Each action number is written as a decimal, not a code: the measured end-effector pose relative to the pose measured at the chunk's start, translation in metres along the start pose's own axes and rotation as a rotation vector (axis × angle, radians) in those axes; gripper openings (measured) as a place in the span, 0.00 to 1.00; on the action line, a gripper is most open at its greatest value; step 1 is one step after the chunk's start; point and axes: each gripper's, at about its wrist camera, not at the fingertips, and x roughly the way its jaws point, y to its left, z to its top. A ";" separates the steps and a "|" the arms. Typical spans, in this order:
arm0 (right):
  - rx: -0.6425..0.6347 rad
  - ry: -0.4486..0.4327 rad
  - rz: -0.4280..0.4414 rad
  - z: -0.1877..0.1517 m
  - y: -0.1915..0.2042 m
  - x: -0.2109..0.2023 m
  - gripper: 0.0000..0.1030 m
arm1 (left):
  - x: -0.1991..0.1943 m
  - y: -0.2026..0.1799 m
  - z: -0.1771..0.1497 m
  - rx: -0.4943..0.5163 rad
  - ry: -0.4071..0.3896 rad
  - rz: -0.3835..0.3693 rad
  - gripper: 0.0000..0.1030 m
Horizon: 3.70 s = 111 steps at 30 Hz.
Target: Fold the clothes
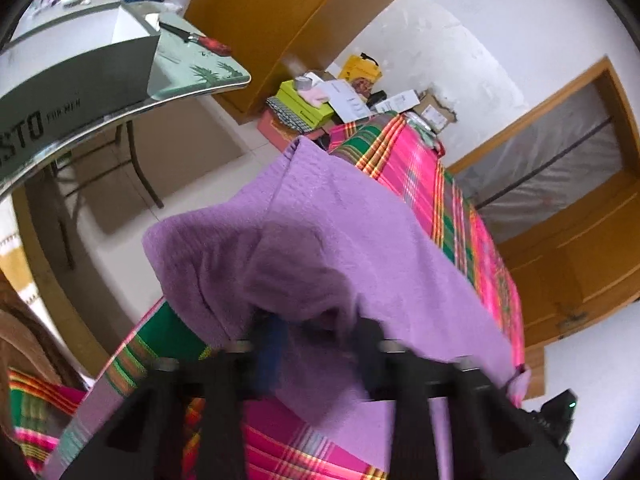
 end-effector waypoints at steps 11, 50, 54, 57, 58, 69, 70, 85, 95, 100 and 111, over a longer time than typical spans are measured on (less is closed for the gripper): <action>-0.075 -0.095 0.079 0.001 0.020 -0.027 0.05 | -0.022 -0.030 0.023 0.123 -0.092 -0.067 0.07; -0.094 0.075 0.101 -0.078 0.006 -0.008 0.05 | -0.010 0.046 0.006 0.153 -0.016 -0.063 0.09; -0.075 0.072 0.096 -0.075 0.004 -0.017 0.17 | -0.020 0.047 0.006 0.149 -0.040 -0.070 0.14; -0.094 0.039 0.071 -0.073 0.008 -0.027 0.37 | -0.022 0.042 0.010 0.158 -0.052 -0.062 0.18; -0.097 0.021 0.060 -0.072 0.009 -0.032 0.40 | -0.022 0.041 0.010 0.154 -0.053 -0.057 0.21; -0.042 0.015 -0.063 -0.056 0.013 -0.023 0.17 | -0.021 0.041 0.015 0.121 -0.077 0.029 0.31; -0.051 0.012 -0.067 -0.057 0.016 -0.022 0.06 | -0.022 0.039 0.015 0.135 -0.085 0.037 0.29; -0.041 0.003 -0.026 -0.091 -0.006 -0.040 0.00 | -0.020 0.052 0.004 0.126 -0.079 0.030 0.15; -0.020 -0.002 0.066 -0.074 0.017 -0.031 0.21 | -0.017 0.047 0.015 0.118 -0.070 0.014 0.15; -0.010 0.046 0.025 -0.067 0.024 -0.012 0.19 | -0.014 0.045 0.018 0.132 -0.064 0.028 0.16; -0.174 -0.155 0.130 -0.078 0.058 -0.053 0.02 | -0.033 0.015 0.041 0.244 -0.156 -0.041 0.13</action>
